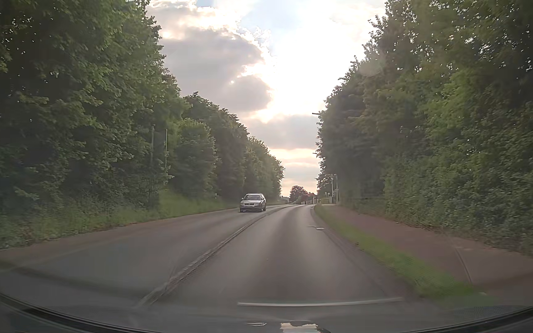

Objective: Follow the waypoints while adhering to traffic rules and regulations

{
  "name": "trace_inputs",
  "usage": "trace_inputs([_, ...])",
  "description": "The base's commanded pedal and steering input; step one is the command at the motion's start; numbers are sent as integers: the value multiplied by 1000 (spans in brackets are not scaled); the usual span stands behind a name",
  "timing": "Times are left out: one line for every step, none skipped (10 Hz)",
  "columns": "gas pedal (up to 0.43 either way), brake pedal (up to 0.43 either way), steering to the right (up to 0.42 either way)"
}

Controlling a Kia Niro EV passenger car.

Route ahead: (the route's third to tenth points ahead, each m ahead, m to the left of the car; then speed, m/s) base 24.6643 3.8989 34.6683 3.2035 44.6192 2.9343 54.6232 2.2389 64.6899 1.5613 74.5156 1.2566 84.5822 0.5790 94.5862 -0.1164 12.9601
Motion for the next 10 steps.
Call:
trace_inputs([260,0,3])
trace_inputs([268,0,3])
trace_inputs([268,0,3])
trace_inputs([268,0,3])
trace_inputs([268,0,3])
trace_inputs([268,0,3])
trace_inputs([268,0,4])
trace_inputs([268,0,4])
trace_inputs([268,0,4])
trace_inputs([260,0,4])
